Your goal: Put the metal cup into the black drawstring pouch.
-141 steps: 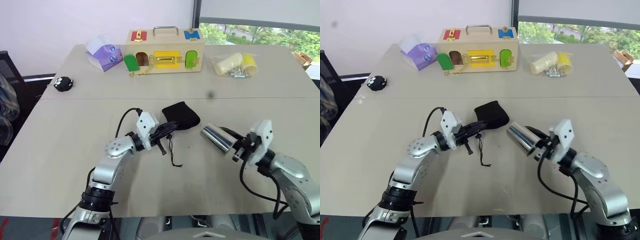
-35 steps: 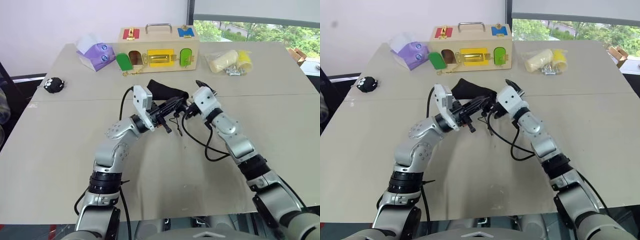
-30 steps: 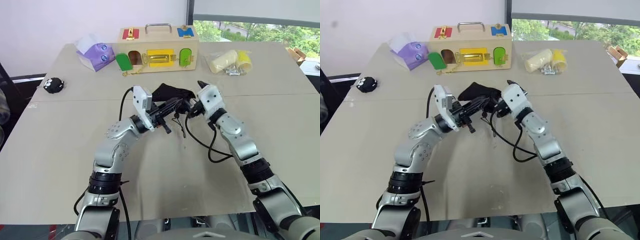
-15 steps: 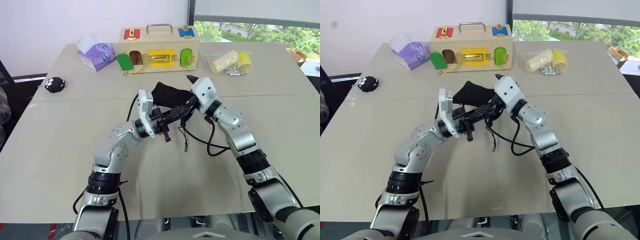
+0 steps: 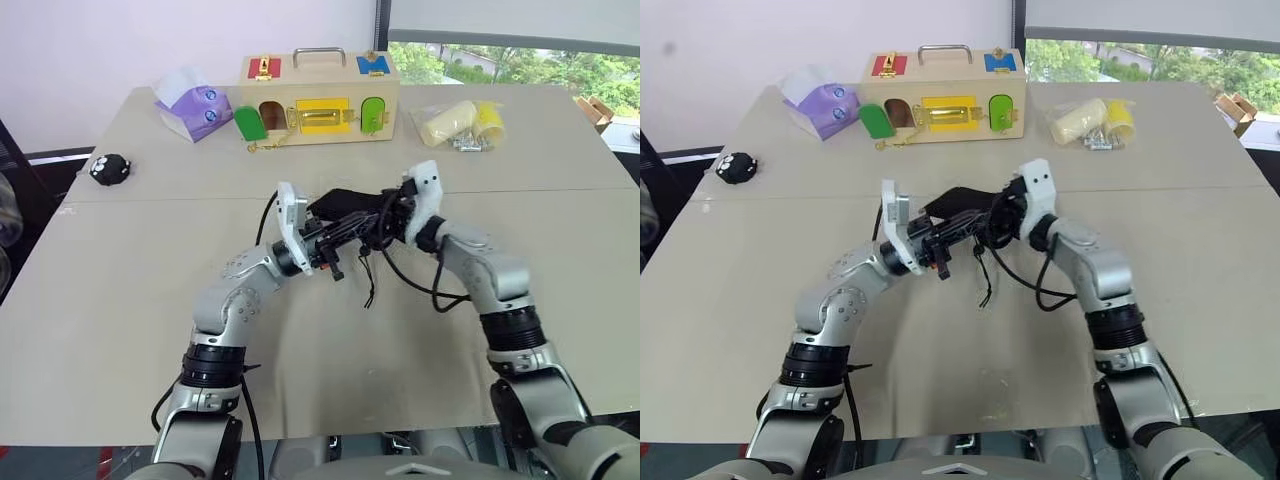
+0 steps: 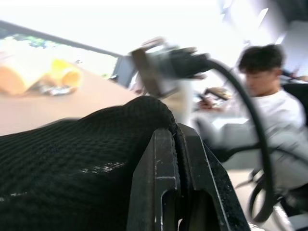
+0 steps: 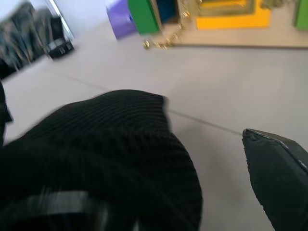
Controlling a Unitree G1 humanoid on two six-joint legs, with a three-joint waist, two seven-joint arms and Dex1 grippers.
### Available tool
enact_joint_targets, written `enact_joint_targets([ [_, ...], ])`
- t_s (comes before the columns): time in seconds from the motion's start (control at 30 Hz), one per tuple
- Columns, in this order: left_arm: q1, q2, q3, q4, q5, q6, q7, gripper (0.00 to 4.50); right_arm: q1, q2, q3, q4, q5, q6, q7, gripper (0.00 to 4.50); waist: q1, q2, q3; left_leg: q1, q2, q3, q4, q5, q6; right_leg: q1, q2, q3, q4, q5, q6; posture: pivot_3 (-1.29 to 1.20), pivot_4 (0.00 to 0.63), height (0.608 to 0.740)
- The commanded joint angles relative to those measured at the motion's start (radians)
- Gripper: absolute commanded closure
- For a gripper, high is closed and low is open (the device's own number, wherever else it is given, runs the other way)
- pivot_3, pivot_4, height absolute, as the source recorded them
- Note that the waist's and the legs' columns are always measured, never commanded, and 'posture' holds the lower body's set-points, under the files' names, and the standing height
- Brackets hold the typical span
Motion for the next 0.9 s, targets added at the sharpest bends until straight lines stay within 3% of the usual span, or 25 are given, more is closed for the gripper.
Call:
enact_joint_targets([
  [0.03, -0.008, -0.041, 0.017, -0.016, -0.028, 0.003, 0.036, 4.5, 0.008, -0.001, -0.026, -0.083, 0.034, 0.043, -0.006, 0.05, -0.002, 0.0, 0.0, 0.0, 0.0, 0.0, 0.0, 0.0, 0.0, 0.0, 0.0, 0.0, 0.0, 0.0, 0.0, 0.0, 0.15, 0.74],
  [0.17, -0.032, -0.111, 0.074, -0.004, -0.086, 0.048, 0.139, 4.5, 0.026, -0.051, -0.064, -0.177, 0.088, 0.122, 0.019, 0.05, 0.0, 0.0, 0.0, -0.001, 0.0, 0.0, -0.001, 0.0, 0.0, -0.001, 0.0, 0.0, -0.001, 0.0, 0.0, 0.0, 0.15, 0.74],
  [0.43, -0.05, -0.139, 0.098, 0.002, -0.104, 0.074, 0.194, 4.5, 0.068, -0.121, -0.115, -0.285, 0.136, 0.181, 0.019, 0.05, 0.005, 0.0, 0.0, 0.0, 0.0, 0.0, 0.0, 0.0, 0.0, 0.0, 0.0, 0.0, 0.0, 0.0, 0.0, 0.0, 0.15, 0.74],
  [0.67, -0.064, -0.15, 0.102, 0.008, -0.112, 0.08, 0.217, 4.5, 0.262, -0.229, -0.276, -0.49, 0.369, 0.283, 0.101, 0.05, 0.023, 0.0, 0.0, -0.001, 0.0, 0.0, -0.001, 0.0, 0.0, 0.0, 0.0, 0.0, -0.002, 0.0, 0.0, 0.0, 0.15, 0.74],
  [0.8, -0.073, -0.151, 0.106, 0.016, -0.115, 0.083, 0.219, 4.5, 0.372, -0.285, -0.223, -0.528, 0.386, 0.325, 0.106, 0.05, 0.024, -0.001, 0.0, -0.001, 0.0, -0.001, -0.001, 0.0, 0.001, 0.0, 0.0, 0.0, -0.001, 0.0, 0.0, 0.0, 0.15, 0.74],
  [0.9, -0.079, -0.15, 0.106, 0.021, -0.114, 0.087, 0.215, 4.5, 0.369, -0.242, -0.112, -0.476, 0.301, 0.271, 0.057, 0.05, 0.018, -0.001, 0.0, 0.0, 0.0, 0.0, 0.0, 0.0, 0.001, 0.0, 0.001, 0.001, 0.0, 0.0, 0.0, 0.0, 0.15, 0.74],
])
